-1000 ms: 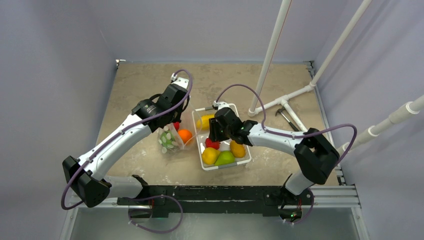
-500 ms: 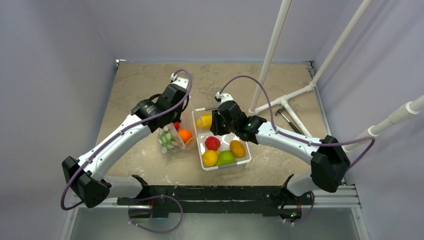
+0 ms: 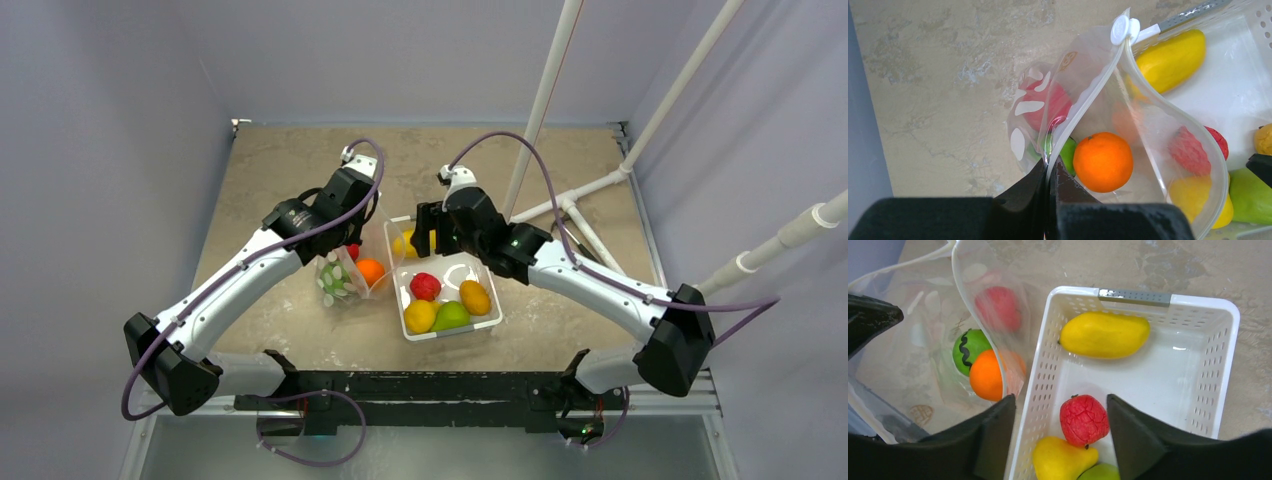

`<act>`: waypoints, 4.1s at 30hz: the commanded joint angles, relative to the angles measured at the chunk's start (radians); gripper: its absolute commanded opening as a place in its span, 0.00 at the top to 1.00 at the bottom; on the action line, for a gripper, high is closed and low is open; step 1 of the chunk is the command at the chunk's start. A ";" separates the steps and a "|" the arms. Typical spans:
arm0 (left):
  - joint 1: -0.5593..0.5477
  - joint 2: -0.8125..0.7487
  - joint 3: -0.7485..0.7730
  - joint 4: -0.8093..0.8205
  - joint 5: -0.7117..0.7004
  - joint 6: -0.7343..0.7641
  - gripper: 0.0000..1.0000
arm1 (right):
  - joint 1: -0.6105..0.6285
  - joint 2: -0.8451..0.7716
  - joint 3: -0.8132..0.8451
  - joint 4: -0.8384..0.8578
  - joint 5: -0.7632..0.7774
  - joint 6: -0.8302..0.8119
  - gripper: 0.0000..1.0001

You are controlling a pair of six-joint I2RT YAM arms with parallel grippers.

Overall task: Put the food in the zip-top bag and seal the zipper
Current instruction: Pick up the fake fruit from the bin, then place the fake fruit in the zipper food storage bag.

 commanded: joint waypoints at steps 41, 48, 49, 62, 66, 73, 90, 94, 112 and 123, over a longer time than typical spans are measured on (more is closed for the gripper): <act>-0.001 -0.020 -0.007 0.018 -0.011 -0.007 1.00 | 0.002 0.239 -0.206 0.185 -0.218 -0.111 0.32; -0.001 -0.023 -0.007 0.017 -0.010 -0.007 1.00 | 0.002 0.202 -0.188 0.159 -0.199 -0.104 0.57; -0.001 -0.024 -0.007 0.017 -0.011 -0.007 1.00 | 0.002 0.193 -0.179 0.146 -0.190 -0.101 0.59; -0.001 -0.033 -0.013 0.016 -0.010 -0.010 1.00 | 0.002 0.034 -0.009 0.002 -0.073 -0.069 0.67; -0.001 -0.033 -0.011 0.014 -0.009 -0.009 1.00 | 0.002 0.008 0.063 -0.016 -0.065 -0.073 0.67; -0.001 -0.042 -0.014 0.011 -0.011 -0.005 1.00 | 0.013 0.010 0.175 -0.023 -0.089 -0.096 0.68; -0.001 -0.039 -0.011 0.017 0.001 -0.006 1.00 | 0.082 0.128 0.272 0.071 -0.139 -0.103 0.60; -0.001 -0.039 -0.010 0.017 0.007 -0.010 1.00 | 0.084 0.161 0.260 0.119 -0.140 -0.101 0.46; -0.002 -0.044 -0.018 0.014 0.002 -0.015 1.00 | 0.082 0.082 0.200 0.163 -0.118 -0.086 0.01; -0.001 -0.043 -0.021 0.020 0.002 -0.013 1.00 | 0.081 -0.046 0.122 0.088 -0.033 -0.033 0.01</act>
